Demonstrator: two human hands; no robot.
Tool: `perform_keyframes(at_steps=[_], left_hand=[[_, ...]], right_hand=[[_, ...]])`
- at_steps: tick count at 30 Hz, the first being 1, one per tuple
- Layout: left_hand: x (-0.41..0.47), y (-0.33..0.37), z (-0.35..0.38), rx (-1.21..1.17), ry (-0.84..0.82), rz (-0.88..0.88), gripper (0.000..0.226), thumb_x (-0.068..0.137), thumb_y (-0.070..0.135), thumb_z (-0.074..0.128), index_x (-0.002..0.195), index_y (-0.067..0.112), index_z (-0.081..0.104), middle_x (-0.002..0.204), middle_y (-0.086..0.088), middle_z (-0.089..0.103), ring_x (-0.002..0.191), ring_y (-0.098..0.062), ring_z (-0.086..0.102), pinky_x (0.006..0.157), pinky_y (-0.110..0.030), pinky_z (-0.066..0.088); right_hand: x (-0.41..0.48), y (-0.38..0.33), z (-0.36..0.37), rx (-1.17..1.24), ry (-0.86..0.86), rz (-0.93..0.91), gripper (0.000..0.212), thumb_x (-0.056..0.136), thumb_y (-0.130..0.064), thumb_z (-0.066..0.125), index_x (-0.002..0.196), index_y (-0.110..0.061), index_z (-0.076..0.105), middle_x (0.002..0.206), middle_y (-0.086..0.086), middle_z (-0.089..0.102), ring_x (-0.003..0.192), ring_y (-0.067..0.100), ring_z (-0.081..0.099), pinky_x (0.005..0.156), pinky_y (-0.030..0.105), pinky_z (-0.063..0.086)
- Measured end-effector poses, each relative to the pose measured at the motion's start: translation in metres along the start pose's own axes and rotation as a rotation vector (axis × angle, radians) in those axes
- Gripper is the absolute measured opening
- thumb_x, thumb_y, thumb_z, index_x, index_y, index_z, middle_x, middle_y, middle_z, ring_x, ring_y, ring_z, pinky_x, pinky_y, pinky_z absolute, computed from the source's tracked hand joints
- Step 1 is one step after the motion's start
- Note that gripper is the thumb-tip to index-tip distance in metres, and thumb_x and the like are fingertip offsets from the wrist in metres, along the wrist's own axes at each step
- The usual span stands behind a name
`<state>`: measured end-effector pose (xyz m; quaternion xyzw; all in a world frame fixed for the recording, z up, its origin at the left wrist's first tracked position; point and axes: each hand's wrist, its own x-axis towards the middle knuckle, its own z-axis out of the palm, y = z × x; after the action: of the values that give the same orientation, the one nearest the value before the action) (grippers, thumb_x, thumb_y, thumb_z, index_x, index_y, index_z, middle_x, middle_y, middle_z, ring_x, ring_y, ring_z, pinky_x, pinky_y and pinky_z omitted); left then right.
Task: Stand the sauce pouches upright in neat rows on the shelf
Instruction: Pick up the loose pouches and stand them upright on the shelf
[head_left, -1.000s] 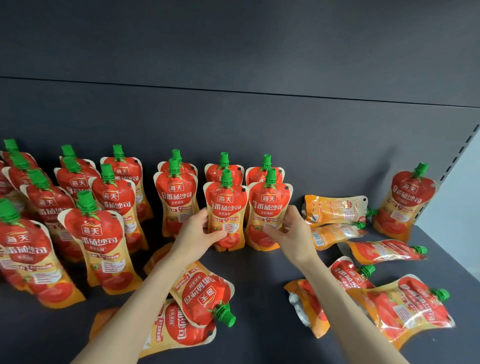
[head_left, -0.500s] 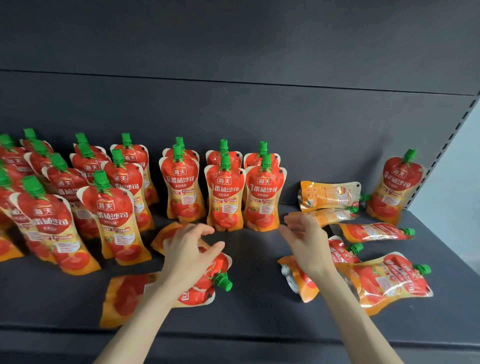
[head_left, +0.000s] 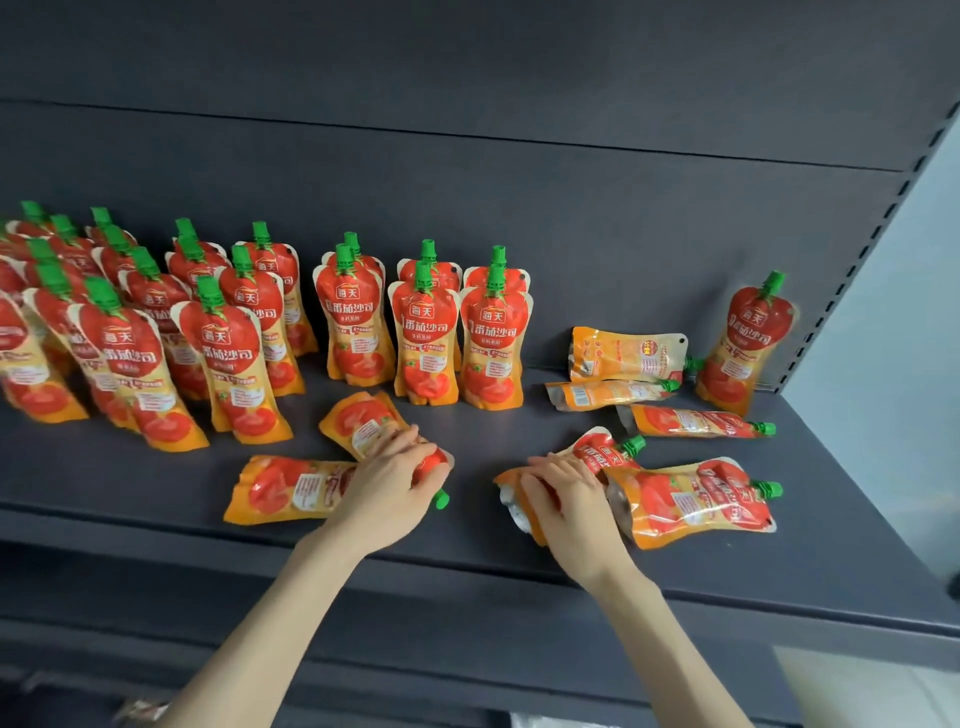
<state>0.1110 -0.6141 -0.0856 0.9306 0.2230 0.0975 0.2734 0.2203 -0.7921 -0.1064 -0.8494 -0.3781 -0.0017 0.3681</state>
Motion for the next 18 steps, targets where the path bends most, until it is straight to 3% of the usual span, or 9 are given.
perform_keyframes(at_steps=[3, 5, 7, 11, 13, 15, 18], left_hand=[[0.000, 0.002, -0.005, 0.027, -0.113, 0.041, 0.047, 0.095, 0.039, 0.045, 0.139, 0.022, 0.041, 0.155, 0.004, 0.019, 0.144, -0.014, 0.004, 0.115, -0.035, 0.010], [0.000, 0.000, -0.011, 0.022, -0.164, 0.052, 0.051, 0.091, 0.043, 0.052, 0.138, 0.026, 0.041, 0.154, 0.008, 0.020, 0.142, -0.012, 0.004, 0.114, -0.036, 0.010], [0.002, -0.004, -0.014, 0.047, -0.171, 0.054, 0.068, 0.078, 0.064, 0.054, 0.137, 0.033, 0.039, 0.152, 0.014, 0.023, 0.141, -0.011, 0.005, 0.112, -0.042, 0.011], [0.009, -0.010, -0.005, 0.231, -0.122, 0.126, 0.111, 0.045, 0.095, 0.025, 0.141, 0.040, 0.029, 0.151, 0.020, 0.020, 0.140, -0.009, 0.005, 0.109, -0.045, 0.009], [0.012, -0.009, 0.002, 0.247, -0.103, 0.158, 0.119, 0.040, 0.100, 0.012, 0.140, 0.038, 0.031, 0.149, 0.018, 0.023, 0.139, -0.010, 0.008, 0.108, -0.044, 0.012], [0.015, -0.003, 0.000, 0.189, -0.121, 0.166, 0.109, 0.049, 0.097, 0.022, 0.138, 0.036, 0.036, 0.148, 0.017, 0.027, 0.138, -0.011, 0.011, 0.108, -0.043, 0.013], [0.024, -0.004, -0.017, -0.036, -0.288, 0.105, 0.060, 0.080, 0.055, 0.058, 0.135, 0.038, 0.041, 0.149, 0.018, 0.024, 0.140, -0.010, 0.009, 0.112, -0.041, 0.014]], right_hand=[[-0.008, -0.005, 0.000, 0.119, 0.029, -0.011, 0.015, 0.092, -0.013, 0.055, 0.096, -0.008, 0.068, 0.099, 0.002, 0.067, 0.100, 0.020, 0.057, 0.089, 0.026, 0.040], [-0.012, -0.006, 0.003, 0.154, 0.068, 0.023, 0.013, 0.090, -0.015, 0.058, 0.097, -0.009, 0.068, 0.107, 0.001, 0.064, 0.107, 0.018, 0.052, 0.092, 0.027, 0.036], [-0.013, -0.007, 0.006, 0.128, 0.102, 0.120, 0.022, 0.087, -0.021, 0.062, 0.107, -0.013, 0.064, 0.125, 0.001, 0.056, 0.122, 0.020, 0.040, 0.100, 0.031, 0.029], [-0.009, -0.010, 0.003, 0.096, 0.049, 0.272, 0.056, 0.082, -0.036, 0.064, 0.132, -0.018, 0.045, 0.148, 0.006, 0.031, 0.138, 0.029, 0.018, 0.110, 0.041, 0.020], [-0.008, -0.012, -0.002, 0.129, 0.013, 0.285, 0.061, 0.080, -0.033, 0.068, 0.133, -0.016, 0.042, 0.146, 0.005, 0.032, 0.135, 0.028, 0.024, 0.110, 0.043, 0.028], [-0.008, -0.012, -0.007, 0.208, -0.014, 0.295, 0.066, 0.076, -0.032, 0.073, 0.132, -0.015, 0.043, 0.137, 0.002, 0.038, 0.126, 0.025, 0.037, 0.104, 0.042, 0.038], [-0.008, -0.009, -0.010, 0.217, -0.042, 0.356, 0.071, 0.070, -0.035, 0.077, 0.131, -0.017, 0.046, 0.135, 0.001, 0.035, 0.127, 0.025, 0.034, 0.104, 0.040, 0.038]])
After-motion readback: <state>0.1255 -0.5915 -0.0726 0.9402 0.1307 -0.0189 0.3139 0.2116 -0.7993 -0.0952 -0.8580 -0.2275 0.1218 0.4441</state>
